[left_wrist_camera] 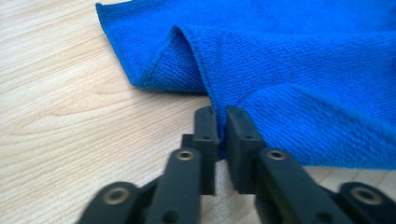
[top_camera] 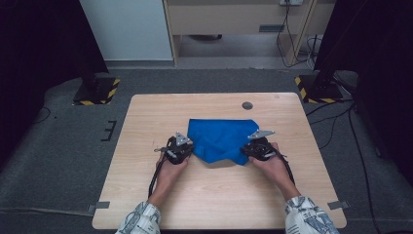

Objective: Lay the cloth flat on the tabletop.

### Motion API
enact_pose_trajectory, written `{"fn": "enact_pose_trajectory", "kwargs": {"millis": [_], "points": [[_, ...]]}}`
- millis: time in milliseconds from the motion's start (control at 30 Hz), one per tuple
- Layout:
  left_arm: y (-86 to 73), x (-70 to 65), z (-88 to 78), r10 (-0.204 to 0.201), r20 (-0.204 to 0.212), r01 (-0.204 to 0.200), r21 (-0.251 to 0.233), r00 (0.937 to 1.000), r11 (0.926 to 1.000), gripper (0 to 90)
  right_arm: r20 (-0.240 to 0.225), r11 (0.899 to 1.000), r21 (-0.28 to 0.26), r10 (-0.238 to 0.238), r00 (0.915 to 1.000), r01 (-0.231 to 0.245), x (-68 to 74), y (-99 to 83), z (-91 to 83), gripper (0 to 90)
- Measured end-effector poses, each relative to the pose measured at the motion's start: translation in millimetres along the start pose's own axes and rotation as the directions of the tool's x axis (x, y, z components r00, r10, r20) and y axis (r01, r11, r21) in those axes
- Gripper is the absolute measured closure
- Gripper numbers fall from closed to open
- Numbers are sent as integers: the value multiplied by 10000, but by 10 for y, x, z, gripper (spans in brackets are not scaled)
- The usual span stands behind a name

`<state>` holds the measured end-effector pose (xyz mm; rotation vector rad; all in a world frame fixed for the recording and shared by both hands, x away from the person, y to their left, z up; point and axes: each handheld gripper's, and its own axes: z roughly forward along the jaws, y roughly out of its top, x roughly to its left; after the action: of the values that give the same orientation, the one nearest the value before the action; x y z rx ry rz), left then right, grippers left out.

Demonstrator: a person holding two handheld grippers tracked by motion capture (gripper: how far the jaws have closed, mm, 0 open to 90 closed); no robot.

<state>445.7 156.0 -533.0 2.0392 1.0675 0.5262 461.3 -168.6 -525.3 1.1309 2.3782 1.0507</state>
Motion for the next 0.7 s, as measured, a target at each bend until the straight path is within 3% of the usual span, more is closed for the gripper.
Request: {"fn": "enact_pose_trajectory", "kwargs": {"millis": [133,267,433,700], "points": [[21,-9,-131,-193,34,195,-448,9998,9988,626,61,9996,-236,171,9998,-169,25,17,-98,540],[70,-80,-270,-57,151,69,-845,9999,9964,530,22,9975,-619,328,9995,-326,48,-16,-257,458],[123,-191,-347,141,335,-102,-1157,9993,9932,507,289,9964,-765,397,9988,-374,53,-131,-432,436],[122,-258,-330,404,319,-371,-998,9987,9943,495,414,9951,-713,712,9966,-681,67,-285,-597,336]]}}
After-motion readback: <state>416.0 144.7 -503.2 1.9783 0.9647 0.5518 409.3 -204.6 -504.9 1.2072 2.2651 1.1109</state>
